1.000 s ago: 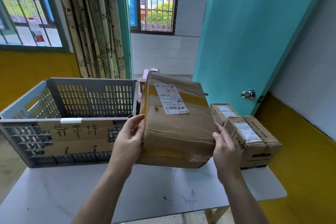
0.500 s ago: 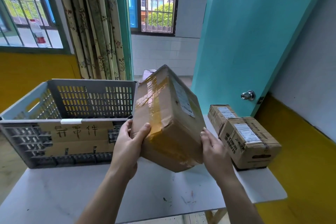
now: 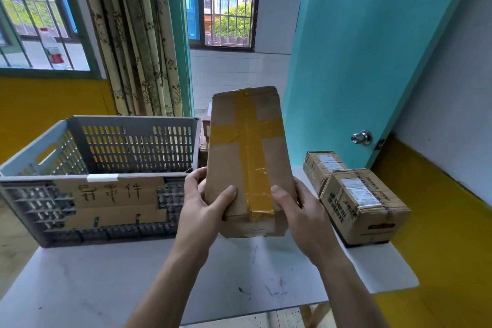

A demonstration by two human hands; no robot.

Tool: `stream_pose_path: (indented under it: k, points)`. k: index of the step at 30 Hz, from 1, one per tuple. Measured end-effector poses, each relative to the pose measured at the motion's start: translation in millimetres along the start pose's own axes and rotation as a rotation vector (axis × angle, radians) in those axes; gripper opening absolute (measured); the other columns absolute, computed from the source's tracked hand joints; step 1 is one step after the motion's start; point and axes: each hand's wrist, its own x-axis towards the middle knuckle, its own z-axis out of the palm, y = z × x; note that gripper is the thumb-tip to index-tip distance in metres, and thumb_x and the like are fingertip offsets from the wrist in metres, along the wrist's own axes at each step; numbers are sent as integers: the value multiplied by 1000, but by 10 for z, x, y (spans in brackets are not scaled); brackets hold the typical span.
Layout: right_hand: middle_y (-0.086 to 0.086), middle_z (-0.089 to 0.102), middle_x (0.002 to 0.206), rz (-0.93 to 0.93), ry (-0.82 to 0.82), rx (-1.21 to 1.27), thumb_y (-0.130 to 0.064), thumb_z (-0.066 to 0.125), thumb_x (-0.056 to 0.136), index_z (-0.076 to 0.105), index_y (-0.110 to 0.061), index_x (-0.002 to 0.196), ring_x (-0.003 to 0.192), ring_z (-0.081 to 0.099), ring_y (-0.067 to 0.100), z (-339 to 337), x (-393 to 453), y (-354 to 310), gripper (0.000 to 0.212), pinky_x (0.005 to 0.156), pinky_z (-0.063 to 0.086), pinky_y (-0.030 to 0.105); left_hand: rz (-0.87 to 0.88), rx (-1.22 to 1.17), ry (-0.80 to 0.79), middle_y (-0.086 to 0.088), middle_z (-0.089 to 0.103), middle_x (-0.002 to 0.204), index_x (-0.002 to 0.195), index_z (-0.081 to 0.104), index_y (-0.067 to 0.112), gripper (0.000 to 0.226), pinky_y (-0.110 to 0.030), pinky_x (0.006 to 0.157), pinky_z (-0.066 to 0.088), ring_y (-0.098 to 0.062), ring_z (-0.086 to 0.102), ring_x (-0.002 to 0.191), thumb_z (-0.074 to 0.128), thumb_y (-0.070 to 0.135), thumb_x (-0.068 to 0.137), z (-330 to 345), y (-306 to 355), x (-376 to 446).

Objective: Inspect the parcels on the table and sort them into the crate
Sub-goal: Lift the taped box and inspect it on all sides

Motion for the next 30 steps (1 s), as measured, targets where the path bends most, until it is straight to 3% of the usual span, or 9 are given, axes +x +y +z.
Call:
stream_pose_path:
  k: [3, 7, 10, 13, 16, 18, 21, 25, 30]
  points:
    - [-15, 70, 108, -13, 39, -32, -51, 54, 98, 59, -34, 130, 96, 66, 2, 3, -22, 26, 37, 75, 55, 18, -36, -27, -21, 5, 68, 124, 137, 43, 35, 53, -14, 53, 50, -19, 69, 101, 72, 26, 94, 11, 12, 19]
    - [-15, 67, 102, -34, 97, -74, -36, 52, 103, 61, -25, 128, 87, 61, -11, 0, -50, 36, 29, 63, 48, 6, -42, -20, -33, 4, 73, 122, 141, 50, 38, 55, -37, 81, 63, -18, 74, 105, 75, 27, 93, 36, -6, 16]
    - [-12, 69, 100, -29, 73, -90, -31, 53, 103, 61, -26, 125, 83, 63, -10, -43, -26, 26, 24, 60, 48, 6, 16, 50, -24, 7, 73, 117, 140, 52, 37, 51, -34, 85, 63, -11, 74, 102, 72, 22, 95, 20, -27, -13]
    - [-12, 69, 103, -12, 33, -100, -33, 55, 101, 56, -33, 126, 86, 66, 3, -103, 47, -17, 25, 64, 51, 11, 70, 122, -29, 8, 72, 120, 144, 49, 34, 53, -34, 87, 63, -8, 73, 103, 70, 22, 97, -4, -21, -25]
    - [-14, 68, 115, 22, 19, -82, -51, 52, 100, 50, -39, 137, 98, 66, 7, -121, 104, -76, 40, 82, 58, 25, 88, 154, -65, 13, 73, 117, 143, 48, 34, 55, -31, 85, 63, -4, 72, 101, 72, 25, 95, -13, -29, -48]
    - [-15, 63, 121, 0, 17, -143, -55, 49, 99, 44, -38, 144, 97, 60, 3, -110, 88, -104, 48, 74, 47, 7, 98, 182, -79, 15, 73, 114, 139, 49, 38, 53, -31, 85, 63, -3, 72, 101, 73, 24, 94, -28, -36, -67]
    - [-25, 55, 103, -10, 17, -191, -47, 48, 102, 44, -34, 146, 78, 54, -12, -100, 28, -76, 46, 60, 39, -4, 38, 171, -93, 9, 68, 126, 127, 49, 46, 44, -39, 87, 64, -10, 71, 106, 74, 29, 94, -63, -4, -1]
    - [-18, 61, 120, -50, -46, -194, -61, 43, 92, 38, -39, 148, 96, 65, 0, -14, -33, -8, 61, 68, 52, 7, -27, 210, -115, 9, 62, 134, 140, 48, 50, 64, -41, 90, 63, -15, 68, 113, 73, 65, 83, -96, 108, 97]
    - [-25, 59, 110, -15, -48, -185, -56, 49, 97, 43, -42, 137, 94, 60, -5, 2, 14, -35, 43, 66, 47, 7, -18, 216, -79, 20, 74, 112, 134, 52, 53, 41, -37, 89, 63, -5, 73, 99, 66, 47, 96, -97, 34, 60]
